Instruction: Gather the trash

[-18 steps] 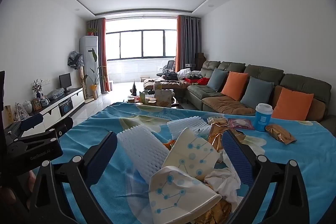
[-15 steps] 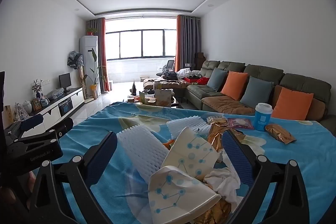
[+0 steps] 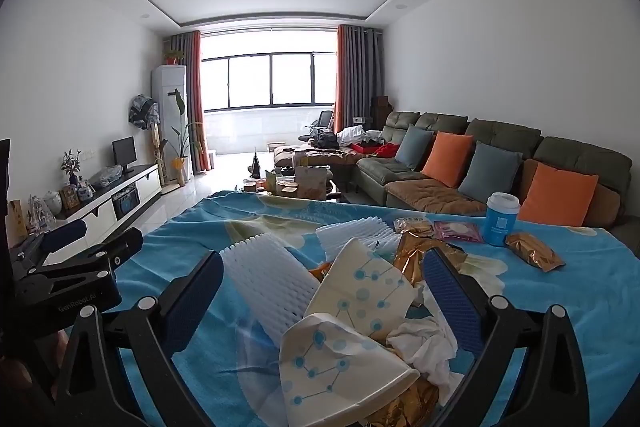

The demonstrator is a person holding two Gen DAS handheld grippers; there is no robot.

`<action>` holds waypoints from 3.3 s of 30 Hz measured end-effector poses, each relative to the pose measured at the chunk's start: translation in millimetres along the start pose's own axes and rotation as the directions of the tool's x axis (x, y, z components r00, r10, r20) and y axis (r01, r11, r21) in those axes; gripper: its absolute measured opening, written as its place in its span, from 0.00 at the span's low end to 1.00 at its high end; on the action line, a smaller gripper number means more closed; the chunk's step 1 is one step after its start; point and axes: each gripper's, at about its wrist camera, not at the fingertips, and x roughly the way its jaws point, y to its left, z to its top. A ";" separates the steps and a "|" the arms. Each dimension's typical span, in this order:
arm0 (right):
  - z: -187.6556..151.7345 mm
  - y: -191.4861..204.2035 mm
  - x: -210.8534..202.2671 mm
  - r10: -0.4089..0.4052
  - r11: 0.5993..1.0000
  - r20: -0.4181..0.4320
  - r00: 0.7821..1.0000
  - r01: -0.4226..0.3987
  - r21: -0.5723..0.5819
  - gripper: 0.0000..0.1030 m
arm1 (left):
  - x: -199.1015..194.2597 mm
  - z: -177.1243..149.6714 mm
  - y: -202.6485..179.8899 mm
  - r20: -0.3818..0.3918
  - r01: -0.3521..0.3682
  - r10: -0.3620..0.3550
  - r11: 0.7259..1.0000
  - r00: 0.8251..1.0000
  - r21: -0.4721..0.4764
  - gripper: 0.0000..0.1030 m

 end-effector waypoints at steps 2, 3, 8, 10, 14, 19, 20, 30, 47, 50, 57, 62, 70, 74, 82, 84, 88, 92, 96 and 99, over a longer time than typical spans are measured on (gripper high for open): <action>0.4 -0.3 -0.5 0.001 1.000 0.001 1.000 -0.001 0.000 0.94 | -0.3 0.0 0.3 0.000 0.000 0.000 1.000 1.000 0.000 0.95; 0.6 -0.7 -1.4 0.002 1.000 0.002 1.000 -0.002 0.001 0.94 | -0.2 0.1 0.4 0.000 0.001 -0.001 1.000 1.000 0.000 0.95; 1.4 -0.4 -1.4 0.002 1.000 0.001 1.000 -0.002 0.000 0.94 | -0.6 0.5 0.4 -0.005 0.001 -0.001 1.000 1.000 -0.001 0.95; 1.7 0.5 -2.1 0.002 1.000 0.003 1.000 -0.002 -0.003 0.94 | -1.2 1.0 1.1 -0.004 0.000 0.000 1.000 1.000 -0.003 0.95; 2.7 2.0 -2.2 0.003 1.000 0.003 1.000 -0.003 -0.005 0.94 | -0.8 1.5 0.7 -0.003 -0.002 0.002 1.000 1.000 -0.001 0.95; 2.7 1.7 -2.1 0.004 1.000 0.001 1.000 -0.004 -0.004 0.94 | -0.5 1.3 0.2 -0.005 -0.004 0.004 1.000 1.000 -0.001 0.95; 2.9 2.2 -2.4 0.002 1.000 0.001 1.000 -0.002 -0.005 0.94 | -0.4 1.3 0.2 -0.005 -0.004 0.004 1.000 1.000 -0.002 0.95; 3.1 2.0 1.4 0.006 1.000 -0.001 1.000 -0.006 -0.003 0.94 | -0.6 1.7 0.4 -0.005 -0.005 0.005 1.000 1.000 0.000 0.95; 1.9 1.5 0.6 0.005 1.000 0.001 1.000 -0.005 0.000 0.94 | -1.4 -1.0 -1.5 -0.003 -0.001 0.001 1.000 1.000 0.007 0.95; 1.7 1.5 0.5 0.004 1.000 0.001 1.000 -0.004 0.001 0.94 | -1.1 -1.6 -1.6 -0.005 -0.001 0.001 1.000 1.000 0.007 0.95; 0.8 0.8 0.4 0.006 1.000 0.000 1.000 -0.006 0.003 0.94 | 0.2 -2.7 -3.0 -0.011 -0.003 0.003 1.000 1.000 0.005 0.95; 1.1 0.4 0.5 0.005 1.000 0.000 1.000 -0.005 0.004 0.94 | 0.3 -2.5 -3.0 -0.010 -0.004 0.004 1.000 1.000 0.004 0.95; -0.7 -0.2 0.0 0.003 1.000 0.001 1.000 -0.003 0.002 0.94 | 0.7 -3.4 -2.7 -0.015 -0.001 0.001 1.000 1.000 0.004 0.95; -1.4 -0.7 -0.9 0.000 1.000 0.001 1.000 0.000 0.003 0.94 | 0.8 -3.4 -3.1 -0.016 0.002 -0.002 1.000 1.000 0.004 0.95; -1.7 -9.5 -5.8 -0.026 1.000 0.000 1.000 0.026 0.009 0.94 | 2.8 -5.3 -7.3 -0.032 0.047 -0.047 0.999 0.998 0.009 0.95; -2.0 -13.8 -5.3 -0.036 0.999 -0.009 0.999 0.036 0.014 0.94 | 3.9 -5.8 -9.5 -0.040 0.062 -0.061 0.998 0.997 0.014 0.95; -3.9 -23.1 -2.3 -0.055 0.998 -0.032 0.998 0.056 0.032 0.94 | 4.5 -7.4 -14.9 -0.047 0.085 -0.084 0.996 0.995 0.027 0.95; -3.2 -26.8 -1.8 -0.063 0.997 -0.037 0.997 0.064 0.038 0.94 | 5.2 -8.5 -18.8 -0.051 0.100 -0.098 0.994 0.994 0.035 0.95; -2.9 -25.6 -1.3 -0.061 0.998 -0.042 0.997 0.062 0.031 0.94 | 5.8 -10.0 -21.2 -0.061 0.114 -0.111 0.993 0.992 0.036 0.95; -2.8 -25.8 0.5 -0.058 0.998 -0.047 0.997 0.059 0.030 0.94 | 6.3 -10.9 -23.5 -0.068 0.125 -0.122 0.991 0.990 0.038 0.95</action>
